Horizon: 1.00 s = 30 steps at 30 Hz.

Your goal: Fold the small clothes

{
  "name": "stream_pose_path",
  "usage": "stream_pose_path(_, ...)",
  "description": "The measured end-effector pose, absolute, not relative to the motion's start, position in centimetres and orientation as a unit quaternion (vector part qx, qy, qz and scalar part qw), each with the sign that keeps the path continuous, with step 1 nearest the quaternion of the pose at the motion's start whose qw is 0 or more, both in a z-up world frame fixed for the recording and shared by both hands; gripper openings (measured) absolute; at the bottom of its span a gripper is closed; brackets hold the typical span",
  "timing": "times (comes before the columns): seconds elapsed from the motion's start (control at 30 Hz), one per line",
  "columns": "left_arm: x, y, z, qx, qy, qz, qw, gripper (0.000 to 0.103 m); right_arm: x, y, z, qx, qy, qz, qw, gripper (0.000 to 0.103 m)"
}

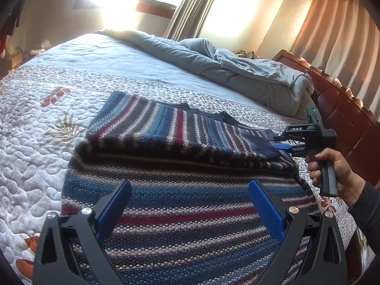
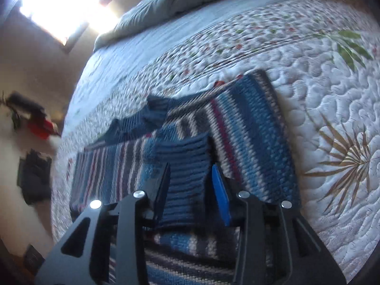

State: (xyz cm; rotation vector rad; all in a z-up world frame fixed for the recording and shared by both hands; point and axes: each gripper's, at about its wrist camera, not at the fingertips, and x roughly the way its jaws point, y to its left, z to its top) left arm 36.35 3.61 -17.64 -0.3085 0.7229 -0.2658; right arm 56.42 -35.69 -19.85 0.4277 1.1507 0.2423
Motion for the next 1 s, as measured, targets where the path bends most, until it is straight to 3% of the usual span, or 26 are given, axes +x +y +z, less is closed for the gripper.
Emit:
stream_pose_path(0.17, 36.3, 3.6, -17.7, -0.151, 0.353, -0.131, 0.914, 0.099, 56.4, -36.1, -19.5, 0.202, 0.541, 0.074, 0.813, 0.041)
stream_pose_path(0.27, 36.4, 3.6, -17.7, -0.151, 0.354, -0.133, 0.913, 0.099, 57.3, -37.1, -20.3, 0.226, 0.559, 0.076, 0.794, 0.05)
stream_pose_path(0.4, 36.5, 3.6, -17.8, -0.154, 0.356, -0.133, 0.912, 0.099, 58.2, -37.8, -21.3, 0.266, 0.57, 0.086, 0.773, 0.051)
stream_pose_path(0.6, 36.7, 3.6, -18.3, -0.156, 0.362, -0.132, 0.909, 0.099, 59.4, -37.2, -21.7, 0.235, 0.586, 0.088, 0.771, 0.046)
stream_pose_path(0.7, 36.7, 3.4, -18.4, -0.153, 0.364, -0.132, 0.909, 0.099, 59.2, -36.1, -21.4, 0.201, 0.589, 0.108, 0.776, 0.015)
stream_pose_path(0.73, 36.7, 3.4, -18.5, -0.153, 0.366, -0.131, 0.909, 0.099, 59.0, -35.7, -20.9, 0.179, 0.579, 0.111, 0.788, 0.012)
stream_pose_path(0.87, 36.7, 3.9, -18.9, -0.168, 0.37, -0.126, 0.905, 0.099, 58.3, -35.3, -18.7, 0.142, 0.532, 0.101, 0.829, 0.005)
stream_pose_path(1.0, 36.8, 4.9, -19.5, -0.186, 0.376, -0.118, 0.9, 0.099, 58.7, -35.8, -20.0, 0.126, 0.542, 0.067, 0.828, 0.005)
